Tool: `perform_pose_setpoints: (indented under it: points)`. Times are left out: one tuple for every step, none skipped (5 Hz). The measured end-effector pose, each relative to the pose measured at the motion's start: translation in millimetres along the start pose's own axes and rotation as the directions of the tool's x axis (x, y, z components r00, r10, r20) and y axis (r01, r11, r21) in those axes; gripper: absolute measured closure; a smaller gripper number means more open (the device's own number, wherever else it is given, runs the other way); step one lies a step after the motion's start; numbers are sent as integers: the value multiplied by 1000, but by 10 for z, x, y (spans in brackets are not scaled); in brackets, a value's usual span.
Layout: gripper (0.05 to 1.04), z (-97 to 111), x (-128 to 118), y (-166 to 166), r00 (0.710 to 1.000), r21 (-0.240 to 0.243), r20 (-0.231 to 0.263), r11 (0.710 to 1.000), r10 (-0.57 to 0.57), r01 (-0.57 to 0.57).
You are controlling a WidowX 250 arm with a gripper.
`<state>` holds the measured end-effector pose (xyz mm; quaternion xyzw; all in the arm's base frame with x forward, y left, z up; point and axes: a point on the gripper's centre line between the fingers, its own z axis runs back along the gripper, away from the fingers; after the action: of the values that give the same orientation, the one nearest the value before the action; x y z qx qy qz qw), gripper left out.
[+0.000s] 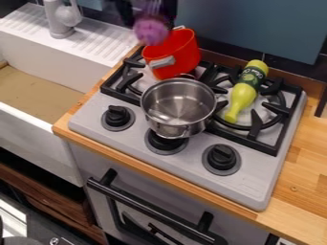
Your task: Move the cupcake to the silver pot
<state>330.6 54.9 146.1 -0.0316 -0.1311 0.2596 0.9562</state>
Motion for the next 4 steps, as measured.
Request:
perform_pose_setpoints:
  points:
    - [225,-71,-165,6,997,0,-45,998,-67,68]
    - [226,-144,-277,-50,992,20,-63,993,-113,114]
    - [225,-168,-311,-108,986,19,-71,989,-148,150]
    - [178,-259,-410,-122,982,25,-84,985,-167,169]
